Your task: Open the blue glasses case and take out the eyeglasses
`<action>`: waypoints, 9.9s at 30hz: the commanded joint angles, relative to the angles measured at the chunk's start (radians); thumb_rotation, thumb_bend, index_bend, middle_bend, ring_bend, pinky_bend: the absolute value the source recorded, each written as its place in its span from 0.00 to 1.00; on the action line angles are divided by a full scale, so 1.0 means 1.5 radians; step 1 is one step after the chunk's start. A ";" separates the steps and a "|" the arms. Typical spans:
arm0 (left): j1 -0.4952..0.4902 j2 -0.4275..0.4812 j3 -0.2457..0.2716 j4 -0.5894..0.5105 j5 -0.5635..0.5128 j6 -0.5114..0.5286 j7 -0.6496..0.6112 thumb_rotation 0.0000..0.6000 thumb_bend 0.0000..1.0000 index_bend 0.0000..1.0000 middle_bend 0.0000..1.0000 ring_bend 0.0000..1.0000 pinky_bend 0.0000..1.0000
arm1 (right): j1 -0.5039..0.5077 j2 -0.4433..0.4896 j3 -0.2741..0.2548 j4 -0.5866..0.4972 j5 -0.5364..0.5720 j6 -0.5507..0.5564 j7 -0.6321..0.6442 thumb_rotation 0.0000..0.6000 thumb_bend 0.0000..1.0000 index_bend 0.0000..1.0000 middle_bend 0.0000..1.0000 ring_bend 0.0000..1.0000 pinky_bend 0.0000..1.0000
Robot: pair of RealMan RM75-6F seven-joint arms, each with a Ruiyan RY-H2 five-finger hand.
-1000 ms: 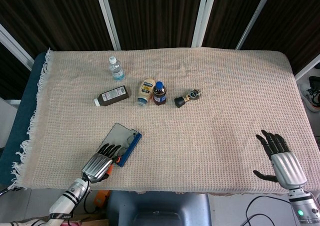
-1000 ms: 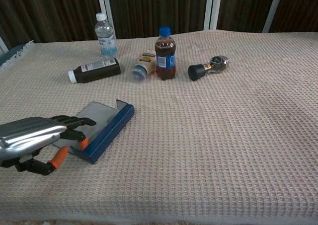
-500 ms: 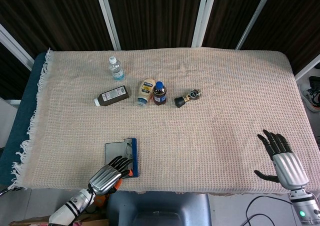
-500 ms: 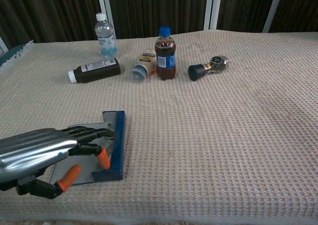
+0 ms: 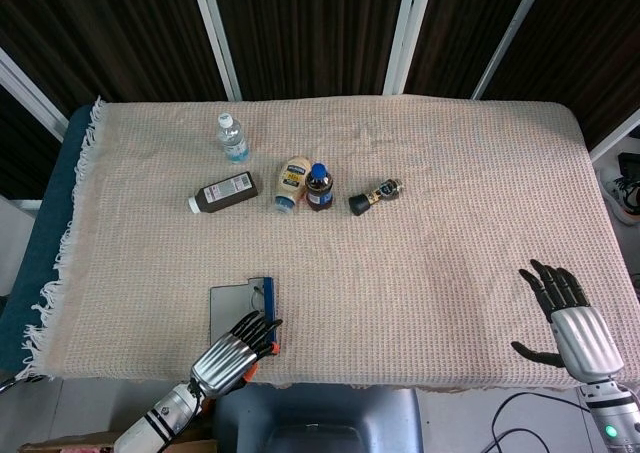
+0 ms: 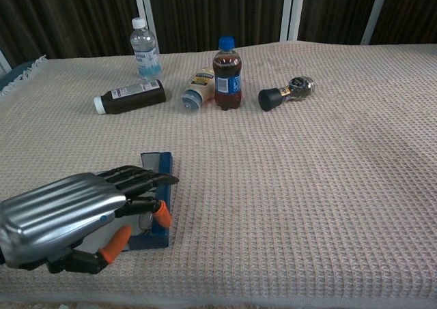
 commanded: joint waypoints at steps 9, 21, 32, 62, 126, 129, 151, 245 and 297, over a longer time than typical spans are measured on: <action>-0.006 -0.005 -0.036 -0.017 0.006 0.008 -0.050 1.00 0.73 0.30 0.00 0.00 0.00 | -0.001 0.001 -0.003 0.001 -0.006 0.002 -0.001 1.00 0.19 0.00 0.00 0.00 0.00; -0.120 -0.174 -0.211 0.131 -0.166 -0.084 -0.008 1.00 0.79 0.34 0.00 0.00 0.00 | 0.000 0.004 0.001 0.003 0.000 0.000 0.010 1.00 0.19 0.00 0.00 0.00 0.00; -0.171 -0.224 -0.251 0.244 -0.297 -0.087 0.097 1.00 0.82 0.42 0.00 0.00 0.00 | -0.003 0.018 0.005 0.006 0.007 0.006 0.038 1.00 0.19 0.00 0.00 0.00 0.00; -0.136 -0.035 -0.165 0.103 -0.476 0.009 0.281 1.00 0.85 0.54 0.00 0.00 0.00 | -0.005 0.009 0.004 0.003 -0.004 0.013 0.025 1.00 0.19 0.00 0.00 0.00 0.00; -0.038 -0.074 -0.091 0.008 -0.343 0.120 0.167 1.00 0.46 0.33 0.00 0.00 0.00 | 0.001 0.007 0.001 0.000 -0.004 -0.003 0.018 1.00 0.19 0.00 0.00 0.00 0.00; -0.038 -0.073 -0.095 0.008 -0.343 0.118 0.166 1.00 0.46 0.34 0.00 0.00 0.00 | 0.001 0.007 0.001 0.000 -0.003 -0.002 0.017 1.00 0.19 0.00 0.00 0.00 0.00; -0.038 -0.073 -0.110 0.019 -0.357 0.095 0.167 1.00 0.46 0.39 0.00 0.00 0.00 | 0.001 0.006 0.003 -0.001 0.000 0.000 0.015 1.00 0.19 0.00 0.00 0.00 0.00; -0.105 -0.279 -0.280 0.567 -0.199 0.135 -0.044 1.00 0.46 0.45 0.00 0.00 0.00 | -0.010 0.017 0.004 0.001 -0.004 0.022 0.039 1.00 0.19 0.00 0.00 0.00 0.00; 0.246 0.196 -0.029 0.135 0.100 0.315 -0.280 1.00 0.44 0.01 0.00 0.00 0.00 | 0.005 -0.047 -0.003 -0.002 0.014 -0.039 -0.121 1.00 0.19 0.00 0.00 0.00 0.00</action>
